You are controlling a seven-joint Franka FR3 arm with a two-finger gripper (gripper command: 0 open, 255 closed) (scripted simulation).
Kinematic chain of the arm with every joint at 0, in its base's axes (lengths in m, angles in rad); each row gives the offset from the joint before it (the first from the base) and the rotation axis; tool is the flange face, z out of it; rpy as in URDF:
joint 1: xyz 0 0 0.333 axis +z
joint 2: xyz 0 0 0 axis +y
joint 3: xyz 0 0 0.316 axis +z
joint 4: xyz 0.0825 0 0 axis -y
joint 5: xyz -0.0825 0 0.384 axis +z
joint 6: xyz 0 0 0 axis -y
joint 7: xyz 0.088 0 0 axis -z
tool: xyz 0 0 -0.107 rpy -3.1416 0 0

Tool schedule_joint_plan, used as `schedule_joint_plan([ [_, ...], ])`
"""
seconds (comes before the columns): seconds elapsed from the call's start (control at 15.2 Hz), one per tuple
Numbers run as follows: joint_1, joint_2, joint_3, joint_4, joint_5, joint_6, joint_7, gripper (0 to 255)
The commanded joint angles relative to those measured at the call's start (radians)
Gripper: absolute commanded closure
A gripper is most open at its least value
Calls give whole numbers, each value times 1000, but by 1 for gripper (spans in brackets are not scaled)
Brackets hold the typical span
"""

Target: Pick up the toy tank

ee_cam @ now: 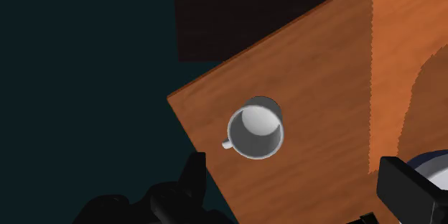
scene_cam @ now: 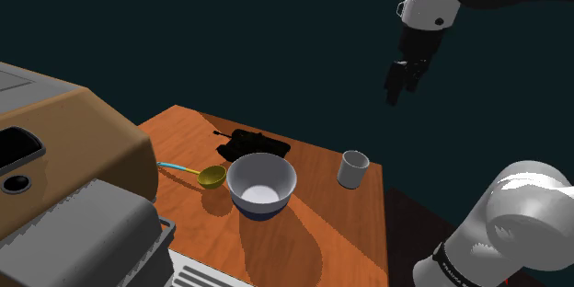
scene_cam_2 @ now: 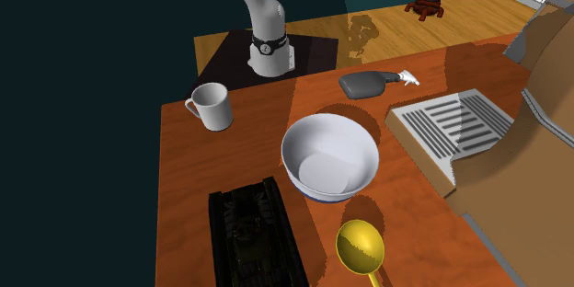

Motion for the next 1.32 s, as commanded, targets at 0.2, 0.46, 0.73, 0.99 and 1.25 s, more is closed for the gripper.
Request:
schedule_joint_plan([
  [0.2, 8, 109, 1, 18, 5, 79, -10, 0],
  [0.46, 19, 260, 4, 59, 10, 173, -23, 0],
  [0.73, 29, 416, 10, 121, 14, 251, -38, 0],
  [0.99, 38, 573, 19, 202, 16, 312, -53, 0],
  [1.25, 49, 731, 30, 301, 16, 354, -68, 0],
])
